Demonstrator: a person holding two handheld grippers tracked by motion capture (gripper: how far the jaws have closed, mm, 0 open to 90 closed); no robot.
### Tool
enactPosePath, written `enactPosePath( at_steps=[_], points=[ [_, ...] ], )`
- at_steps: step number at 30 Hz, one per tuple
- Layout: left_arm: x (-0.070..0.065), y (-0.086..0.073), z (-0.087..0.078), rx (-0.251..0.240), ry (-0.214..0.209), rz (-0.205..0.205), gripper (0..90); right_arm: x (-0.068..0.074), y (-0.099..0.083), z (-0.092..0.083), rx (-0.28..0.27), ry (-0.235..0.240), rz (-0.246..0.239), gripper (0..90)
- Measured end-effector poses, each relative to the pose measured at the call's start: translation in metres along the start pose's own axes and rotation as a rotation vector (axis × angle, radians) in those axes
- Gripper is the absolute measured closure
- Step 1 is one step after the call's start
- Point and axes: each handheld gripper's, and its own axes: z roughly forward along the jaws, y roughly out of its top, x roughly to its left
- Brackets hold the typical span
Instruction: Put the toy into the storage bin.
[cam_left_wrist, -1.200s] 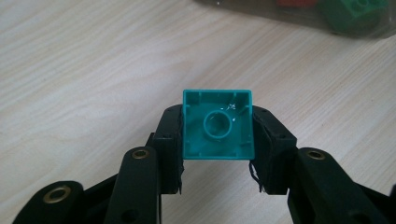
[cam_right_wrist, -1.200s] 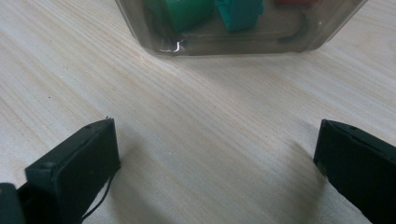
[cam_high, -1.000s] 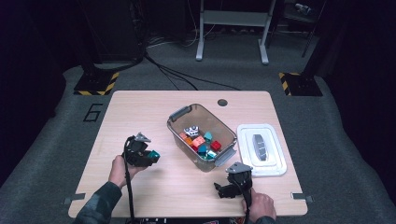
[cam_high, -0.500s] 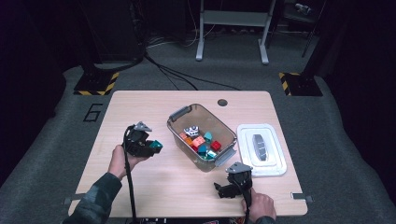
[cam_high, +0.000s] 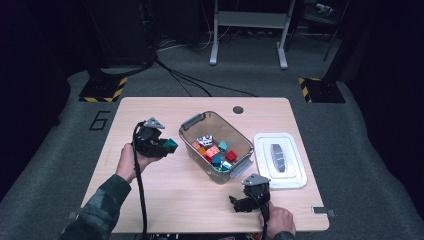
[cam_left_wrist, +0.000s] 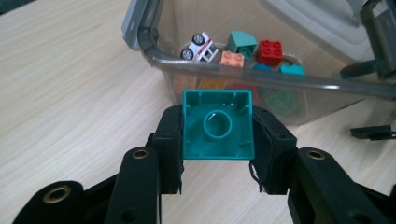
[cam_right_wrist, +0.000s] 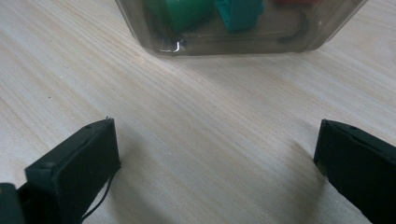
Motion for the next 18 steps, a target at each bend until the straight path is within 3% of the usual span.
enactPosePath(
  at_steps=[18],
  points=[
    [-0.035,0.039,0.020,-0.008,-0.059,0.059,58.9,0.000,0.000,0.000,0.000,0.000,-0.001,0.0]
  ],
)
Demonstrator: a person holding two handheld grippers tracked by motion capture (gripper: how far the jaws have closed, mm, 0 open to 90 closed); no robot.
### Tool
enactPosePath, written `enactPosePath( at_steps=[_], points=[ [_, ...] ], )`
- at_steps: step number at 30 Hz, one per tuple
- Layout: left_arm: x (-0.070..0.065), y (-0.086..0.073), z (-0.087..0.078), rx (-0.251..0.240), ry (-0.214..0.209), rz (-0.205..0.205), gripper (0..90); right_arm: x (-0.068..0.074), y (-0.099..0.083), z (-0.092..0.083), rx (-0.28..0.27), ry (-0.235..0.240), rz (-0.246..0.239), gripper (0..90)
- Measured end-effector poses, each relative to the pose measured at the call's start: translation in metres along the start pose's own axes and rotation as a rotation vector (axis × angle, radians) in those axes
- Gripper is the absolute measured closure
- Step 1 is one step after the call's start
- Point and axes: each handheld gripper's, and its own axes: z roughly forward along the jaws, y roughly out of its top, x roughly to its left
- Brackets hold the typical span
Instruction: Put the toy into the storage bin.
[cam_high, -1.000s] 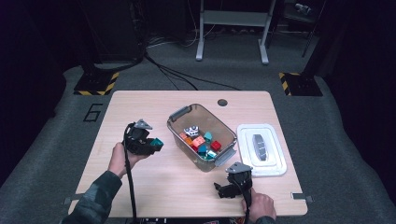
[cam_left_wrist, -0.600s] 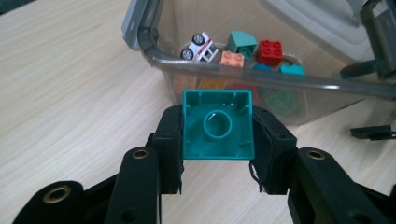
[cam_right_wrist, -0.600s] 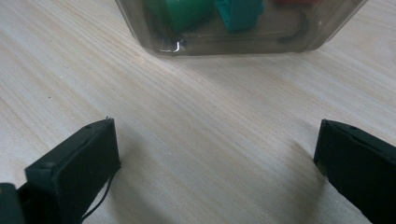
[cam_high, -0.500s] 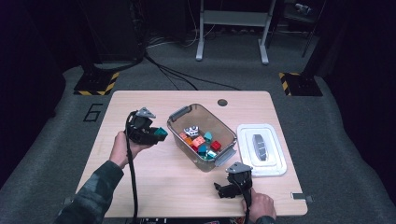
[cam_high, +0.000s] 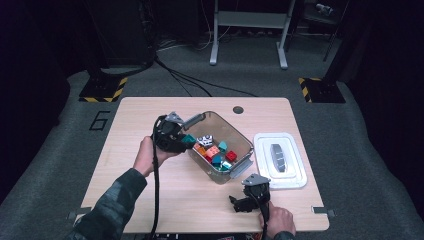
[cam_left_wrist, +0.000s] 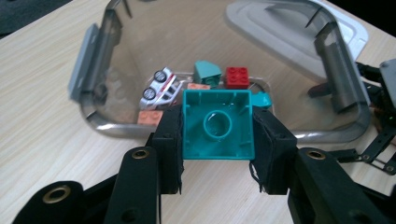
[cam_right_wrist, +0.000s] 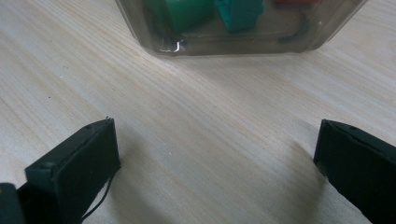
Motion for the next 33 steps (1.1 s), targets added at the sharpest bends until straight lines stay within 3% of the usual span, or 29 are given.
enactPosePath(
  at_steps=[5,16,33],
  points=[
    [-0.012,0.010,0.011,0.003,-0.032,0.017,58.9,0.000,0.000,0.000,0.000,0.000,-0.002,0.0],
    [-0.030,0.022,0.047,0.066,-0.105,0.025,58.6,-0.001,0.000,0.000,0.002,-0.001,-0.006,0.0],
    [-0.054,0.024,0.080,0.146,-0.183,0.041,58.4,-0.001,0.000,0.000,0.002,-0.001,-0.007,0.0]
  ],
)
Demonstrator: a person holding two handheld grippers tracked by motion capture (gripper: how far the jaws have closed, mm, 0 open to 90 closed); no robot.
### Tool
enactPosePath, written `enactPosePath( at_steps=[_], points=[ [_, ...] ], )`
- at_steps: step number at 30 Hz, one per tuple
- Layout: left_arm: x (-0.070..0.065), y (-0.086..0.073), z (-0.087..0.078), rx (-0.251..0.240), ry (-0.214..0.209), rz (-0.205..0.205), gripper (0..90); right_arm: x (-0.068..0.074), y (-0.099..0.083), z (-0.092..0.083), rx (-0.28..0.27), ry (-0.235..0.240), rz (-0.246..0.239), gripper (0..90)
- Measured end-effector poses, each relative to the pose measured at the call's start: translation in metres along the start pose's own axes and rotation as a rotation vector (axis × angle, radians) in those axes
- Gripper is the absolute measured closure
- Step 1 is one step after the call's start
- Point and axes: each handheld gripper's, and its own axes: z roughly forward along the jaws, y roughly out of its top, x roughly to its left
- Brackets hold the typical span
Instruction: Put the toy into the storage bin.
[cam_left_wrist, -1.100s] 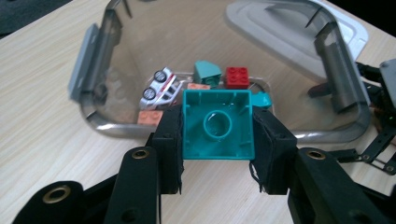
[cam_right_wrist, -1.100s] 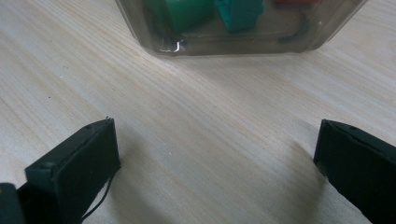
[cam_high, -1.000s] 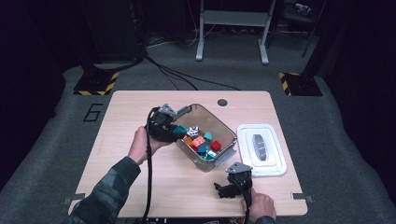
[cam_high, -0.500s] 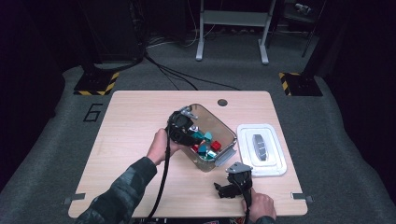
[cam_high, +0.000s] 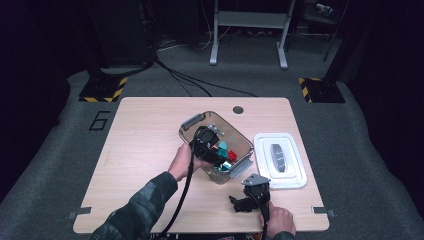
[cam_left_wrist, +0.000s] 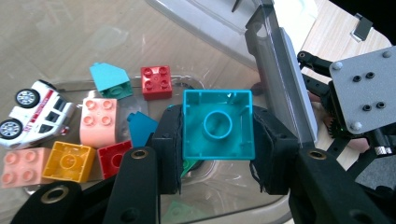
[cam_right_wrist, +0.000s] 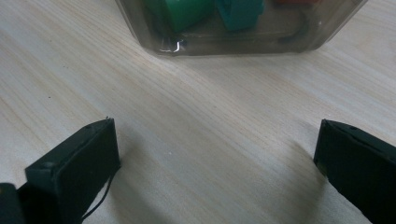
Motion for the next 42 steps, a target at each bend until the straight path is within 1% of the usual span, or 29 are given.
enactPosePath(
  at_steps=[4,5,8,11,12,13,14,16,17,19,20,23,25,26,28,29,30,31,33,34,35,36,37,39,41,42],
  points=[
    [0.000,0.001,0.006,0.021,-0.013,-0.002,58.3,0.000,0.000,0.000,0.000,0.000,0.000,0.0],
    [-0.001,0.001,0.007,0.017,-0.022,-0.015,58.0,0.000,0.000,0.000,0.001,0.002,0.000,0.0],
    [-0.001,0.000,0.008,0.024,-0.027,-0.019,52.0,0.000,0.000,0.000,0.001,0.002,0.000,0.0],
    [-0.002,-0.001,0.005,0.025,-0.007,-0.015,42.4,0.000,0.000,0.000,0.001,0.002,0.000,0.0],
    [-0.003,-0.001,0.003,0.025,0.005,-0.005,39.0,0.000,0.000,0.000,0.000,0.000,0.000,0.0],
    [-0.004,-0.002,0.000,0.012,0.022,0.000,35.9,0.000,0.000,0.000,-0.001,0.000,0.000,0.0],
    [-0.005,-0.003,-0.003,0.003,0.021,-0.002,31.4,0.000,0.000,0.000,0.000,0.000,0.000,0.0],
    [-0.005,-0.007,-0.009,-0.015,0.047,0.007,25.8,0.000,0.000,0.000,0.004,-0.001,0.006,0.0],
    [-0.005,-0.009,-0.012,-0.019,0.046,0.010,23.6,0.000,0.000,0.000,0.003,0.000,0.005,0.0],
    [-0.003,-0.015,-0.019,-0.030,0.064,0.006,19.5,0.001,0.000,0.000,0.004,0.001,0.005,0.0],
    [-0.001,-0.018,-0.022,-0.045,0.068,-0.003,17.7,0.001,0.000,0.000,0.005,0.002,0.005,0.0],
    [0.004,-0.030,-0.034,-0.053,0.092,-0.016,15.5,0.000,0.000,0.000,0.002,0.002,0.000,0.0],
    [0.008,-0.038,-0.042,-0.079,0.111,-0.030,15.2,0.000,0.000,0.000,0.000,-0.001,-0.007,0.0],
    [0.011,-0.044,-0.047,-0.095,0.117,-0.043,15.2,0.000,0.000,0.000,-0.003,0.001,0.003,0.0],
    [0.016,-0.054,-0.055,-0.119,0.145,-0.056,14.7,0.000,0.000,0.000,-0.003,0.000,-0.002,0.0],
    [0.020,-0.061,-0.059,-0.128,0.150,-0.069,14.6,0.000,0.000,0.000,-0.003,0.000,-0.001,0.0],
    [0.022,-0.066,-0.063,-0.136,0.165,-0.081,14.5,-0.001,0.000,0.000,-0.004,0.000,-0.008,0.0],
    [0.024,-0.069,-0.065,-0.137,0.180,-0.076,14.4,0.000,0.000,0.000,-0.003,0.000,-0.002,0.0],
    [0.032,-0.079,-0.070,-0.147,0.192,-0.099,14.2,-0.001,0.000,0.001,-0.004,0.000,-0.008,0.0],
    [0.036,-0.084,-0.073,-0.151,0.208,-0.106,13.9,-0.001,0.000,0.001,-0.005,0.000,-0.008,0.0],
    [0.039,-0.089,-0.075,-0.154,0.220,-0.118,13.7,-0.001,0.000,0.001,-0.005,0.000,-0.008,0.0],
    [0.043,-0.094,-0.077,-0.156,0.223,-0.128,13.4,-0.001,0.000,0.001,-0.005,0.000,-0.008,0.0],
    [0.046,-0.099,-0.078,-0.163,0.239,-0.137,12.9,-0.001,0.000,0.001,-0.004,0.000,-0.008,0.0],
    [0.051,-0.111,-0.079,-0.161,0.247,-0.155,11.8,-0.001,0.000,0.001,-0.005,0.000,-0.008,0.0],
    [0.057,-0.123,-0.077,-0.170,0.271,-0.181,11.4,-0.001,0.000,0.001,-0.005,0.000,-0.008,0.0],
    [0.062,-0.129,-0.077,-0.159,0.273,-0.190,11.0,-0.001,0.000,0.001,-0.004,0.000,-0.008,0.0]
  ],
)
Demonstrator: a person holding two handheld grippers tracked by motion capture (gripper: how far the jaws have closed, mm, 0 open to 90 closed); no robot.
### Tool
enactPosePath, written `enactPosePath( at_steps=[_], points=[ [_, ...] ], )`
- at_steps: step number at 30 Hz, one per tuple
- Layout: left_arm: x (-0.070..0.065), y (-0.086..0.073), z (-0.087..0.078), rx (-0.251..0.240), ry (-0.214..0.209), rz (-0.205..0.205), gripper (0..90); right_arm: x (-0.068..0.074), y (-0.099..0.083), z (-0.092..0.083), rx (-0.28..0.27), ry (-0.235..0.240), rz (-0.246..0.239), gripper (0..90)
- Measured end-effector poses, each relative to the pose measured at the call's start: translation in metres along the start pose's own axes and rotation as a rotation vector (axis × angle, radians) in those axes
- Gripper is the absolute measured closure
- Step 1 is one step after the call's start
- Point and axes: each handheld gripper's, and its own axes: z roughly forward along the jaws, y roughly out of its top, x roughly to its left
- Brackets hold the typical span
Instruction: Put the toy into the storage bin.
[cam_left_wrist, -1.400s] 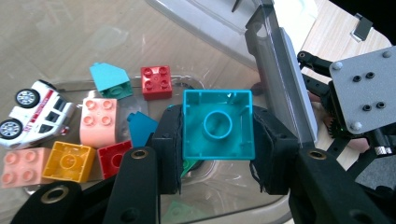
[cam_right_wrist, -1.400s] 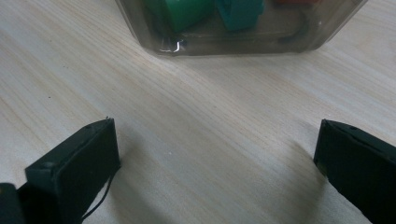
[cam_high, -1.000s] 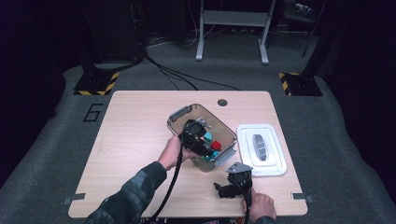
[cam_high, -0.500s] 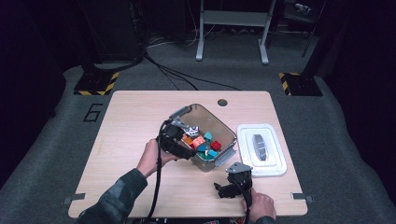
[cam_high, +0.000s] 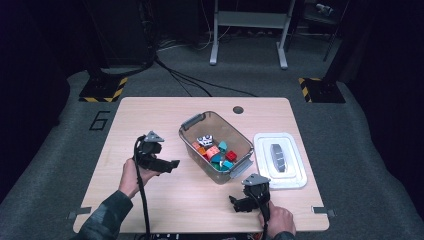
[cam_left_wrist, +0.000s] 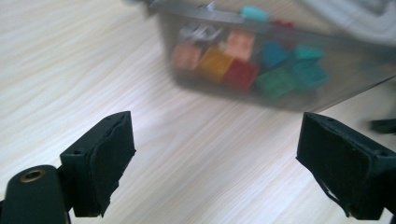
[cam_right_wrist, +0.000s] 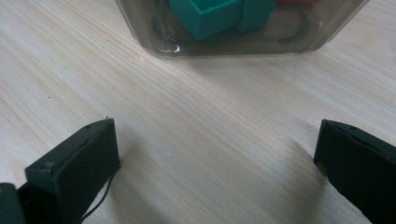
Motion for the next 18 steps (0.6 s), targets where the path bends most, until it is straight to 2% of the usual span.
enactPosePath(
  at_steps=[3,4,5,6,7,9,10,13,18],
  points=[
    [0.014,-0.017,0.005,0.008,0.044,-0.028,9.6,0.000,0.000,0.000,0.000,0.000,0.000,0.0],
    [0.018,-0.023,0.006,0.014,0.046,-0.045,9.2,0.000,0.000,0.000,0.000,0.000,-0.001,0.0],
    [0.022,-0.028,0.008,0.028,0.064,-0.044,8.8,0.000,0.000,0.000,0.000,0.000,0.000,0.0],
    [0.024,-0.034,0.011,0.015,0.099,-0.053,8.1,0.000,0.000,0.000,0.000,0.000,0.000,0.0],
    [0.027,-0.039,0.012,0.024,0.123,-0.039,8.1,0.000,0.000,0.000,0.000,0.000,0.000,0.0],
    [0.034,-0.051,0.016,0.014,0.149,-0.070,7.8,0.000,0.000,0.000,0.000,0.000,0.000,0.0],
    [0.038,-0.057,0.018,0.017,0.175,-0.069,7.2,0.000,0.000,0.000,0.000,0.000,0.000,0.0],
    [0.044,-0.070,0.021,-0.005,0.200,-0.103,6.4,0.000,0.000,0.000,0.000,0.000,0.000,0.0],
    [0.056,-0.090,0.026,0.000,0.243,-0.137,6.0,0.000,0.000,0.000,0.000,-0.001,-0.001,0.0]
  ],
)
